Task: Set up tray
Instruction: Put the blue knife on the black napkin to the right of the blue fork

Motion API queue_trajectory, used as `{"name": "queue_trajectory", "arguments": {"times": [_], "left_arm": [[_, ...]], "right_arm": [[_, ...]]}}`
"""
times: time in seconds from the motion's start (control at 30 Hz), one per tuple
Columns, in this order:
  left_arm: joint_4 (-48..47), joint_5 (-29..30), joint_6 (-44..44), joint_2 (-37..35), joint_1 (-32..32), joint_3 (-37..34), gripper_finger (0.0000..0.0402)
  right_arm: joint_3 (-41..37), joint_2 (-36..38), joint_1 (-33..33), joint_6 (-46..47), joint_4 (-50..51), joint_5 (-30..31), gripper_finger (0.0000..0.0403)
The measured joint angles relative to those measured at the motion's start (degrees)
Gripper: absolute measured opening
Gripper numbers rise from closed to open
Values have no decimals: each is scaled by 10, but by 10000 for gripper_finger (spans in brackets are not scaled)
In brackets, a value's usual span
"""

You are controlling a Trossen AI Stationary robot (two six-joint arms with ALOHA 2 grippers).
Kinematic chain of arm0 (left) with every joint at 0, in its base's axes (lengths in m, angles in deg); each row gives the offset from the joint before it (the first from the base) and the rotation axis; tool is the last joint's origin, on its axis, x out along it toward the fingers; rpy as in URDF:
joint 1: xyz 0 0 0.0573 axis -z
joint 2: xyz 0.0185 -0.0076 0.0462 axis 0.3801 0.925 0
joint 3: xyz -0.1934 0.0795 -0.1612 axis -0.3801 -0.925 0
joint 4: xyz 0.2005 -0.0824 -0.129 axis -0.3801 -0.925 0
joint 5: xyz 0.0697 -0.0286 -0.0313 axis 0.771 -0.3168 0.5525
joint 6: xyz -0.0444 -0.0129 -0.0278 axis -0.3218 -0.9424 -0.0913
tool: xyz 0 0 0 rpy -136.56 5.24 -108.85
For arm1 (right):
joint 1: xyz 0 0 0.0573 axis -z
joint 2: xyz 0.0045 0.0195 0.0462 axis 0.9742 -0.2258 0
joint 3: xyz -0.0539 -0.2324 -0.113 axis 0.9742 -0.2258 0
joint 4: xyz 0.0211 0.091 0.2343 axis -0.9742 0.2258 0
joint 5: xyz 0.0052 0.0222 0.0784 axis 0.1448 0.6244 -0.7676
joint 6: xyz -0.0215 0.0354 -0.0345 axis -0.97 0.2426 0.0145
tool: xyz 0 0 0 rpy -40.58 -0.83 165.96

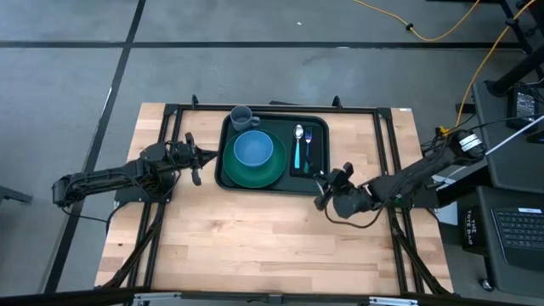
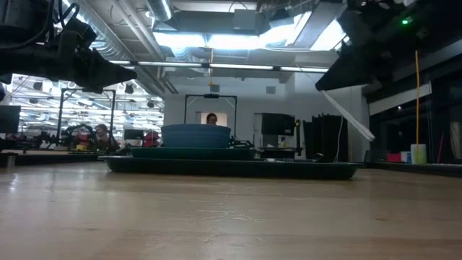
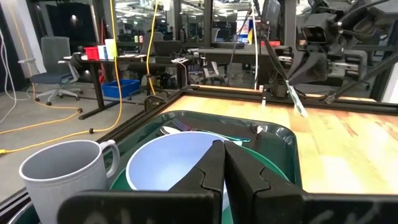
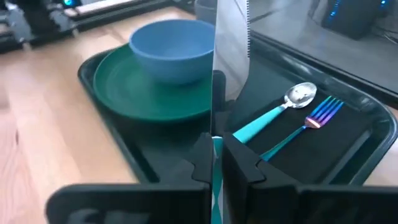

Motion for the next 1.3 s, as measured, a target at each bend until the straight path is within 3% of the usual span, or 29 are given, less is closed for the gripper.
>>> {"name": "queue_trajectory", "arguments": {"times": [0.5, 0.67, 0.9, 1.3], "left_arm": [[0, 0, 0, 0, 0, 0, 4], [0, 0, 0, 0, 0, 0, 4], [0, 0, 0, 0, 0, 0, 4], [0, 0, 0, 0, 0, 0, 4]], "right_arm": [[54, 0, 101, 5, 30, -24, 17], [121, 0, 146, 86, 153, -29, 17], [216, -25, 222, 242, 356, -107, 17], [362, -122, 342, 274, 495, -282, 17]]}}
